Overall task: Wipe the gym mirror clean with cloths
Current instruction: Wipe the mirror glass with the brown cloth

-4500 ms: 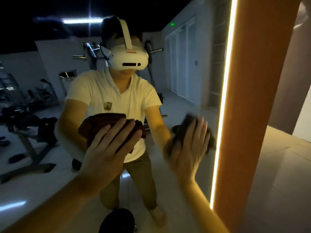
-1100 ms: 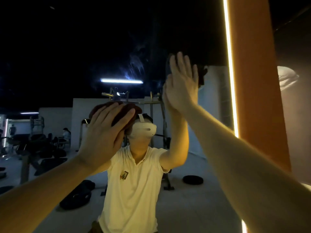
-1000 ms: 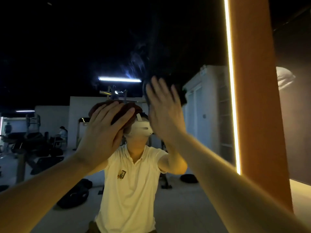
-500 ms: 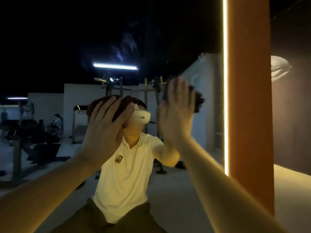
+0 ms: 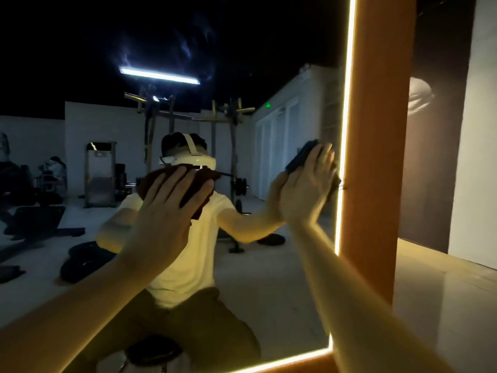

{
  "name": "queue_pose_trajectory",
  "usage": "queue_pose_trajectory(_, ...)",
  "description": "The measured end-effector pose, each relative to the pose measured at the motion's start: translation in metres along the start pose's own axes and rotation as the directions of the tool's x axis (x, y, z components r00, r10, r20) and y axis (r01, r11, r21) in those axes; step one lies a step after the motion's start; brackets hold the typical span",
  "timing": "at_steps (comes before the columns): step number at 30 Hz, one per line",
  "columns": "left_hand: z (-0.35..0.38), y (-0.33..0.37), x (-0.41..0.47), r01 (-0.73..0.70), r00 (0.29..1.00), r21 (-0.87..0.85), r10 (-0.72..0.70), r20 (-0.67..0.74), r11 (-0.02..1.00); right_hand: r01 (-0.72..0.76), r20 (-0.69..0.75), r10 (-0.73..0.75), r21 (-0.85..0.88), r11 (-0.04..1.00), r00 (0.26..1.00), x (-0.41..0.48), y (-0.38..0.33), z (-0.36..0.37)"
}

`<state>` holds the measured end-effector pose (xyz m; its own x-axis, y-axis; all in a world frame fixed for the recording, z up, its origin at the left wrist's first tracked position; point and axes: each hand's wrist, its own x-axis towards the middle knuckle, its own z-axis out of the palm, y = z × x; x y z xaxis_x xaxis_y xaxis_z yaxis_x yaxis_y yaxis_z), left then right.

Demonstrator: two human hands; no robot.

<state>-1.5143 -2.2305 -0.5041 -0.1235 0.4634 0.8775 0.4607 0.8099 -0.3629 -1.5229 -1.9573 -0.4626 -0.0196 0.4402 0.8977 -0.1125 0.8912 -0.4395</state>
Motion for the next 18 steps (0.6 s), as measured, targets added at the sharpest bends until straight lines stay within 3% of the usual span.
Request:
queue_pose_trajectory(1,-0.001,0.0,-0.001,-0.005,1.0,-0.003,0.005,0.002,1.0,0.001,0.028,-0.002,0.028,1.0,1.0,-0.033,-0.018,0.0)
queue_pose_trajectory(3,-0.007,-0.002,-0.002,-0.021,1.0,0.0,0.021,-0.013,1.0,0.194,0.21,-0.208,0.081,0.978,0.955,-0.113,-0.047,-0.01)
queue_pose_trajectory(4,-0.009,-0.004,-0.004,-0.037,0.999,0.003,0.037,-0.018,0.999,0.364,0.305,-0.384,0.125,0.923,0.871,-0.15,-0.048,-0.016)
queue_pose_trajectory(5,-0.01,-0.007,-0.008,-0.061,0.998,0.003,0.061,-0.023,0.998,0.567,0.365,-0.571,0.13,0.813,0.735,-0.171,-0.042,-0.025)
queue_pose_trajectory(6,-0.01,-0.01,-0.012,-0.087,0.996,0.007,0.087,-0.021,0.996,0.724,0.409,-0.706,0.142,0.675,0.578,-0.163,-0.028,-0.031)
queue_pose_trajectory(7,-0.009,-0.014,-0.016,-0.106,0.994,0.009,0.106,-0.015,0.994,0.801,0.412,-0.762,0.117,0.587,0.499,-0.138,-0.015,-0.032)
queue_pose_trajectory(8,-0.006,-0.018,-0.019,-0.12,0.993,0.007,0.12,-0.007,0.993,0.792,0.393,-0.743,0.057,0.608,0.542,-0.11,-0.005,-0.03)
queue_pose_trajectory(10,0.0,-0.02,-0.025,-0.117,0.993,-0.021,0.117,-0.008,0.993,0.448,0.221,-0.421,-0.089,0.89,0.88,-0.049,0.015,-0.02)
queue_pose_trajectory(11,0.002,-0.019,-0.027,-0.113,0.994,-0.033,0.112,-0.011,0.993,0.225,0.113,-0.21,-0.149,0.963,0.971,-0.022,0.024,-0.018)
queue_pose_trajectory(12,0.003,-0.018,-0.026,-0.104,0.995,-0.049,0.104,0.0,0.993,0.085,0.072,-0.073,-0.188,0.978,0.995,-0.005,0.031,-0.016)
queue_pose_trajectory(14,0.002,-0.018,-0.025,-0.11,0.994,-0.069,0.11,-0.002,0.992,-0.039,0.062,0.058,-0.266,0.963,0.996,-0.003,0.026,-0.014)
queue_pose_trajectory(16,-0.001,-0.019,-0.026,-0.12,0.993,-0.057,0.121,0.015,0.991,-0.051,0.02,0.058,-0.259,0.965,0.998,-0.031,-0.004,-0.018)
queue_pose_trajectory(18,-0.004,-0.021,-0.026,-0.126,0.991,-0.056,0.128,0.037,0.991,0.072,0.058,-0.064,-0.154,0.985,0.996,-0.091,-0.041,-0.021)
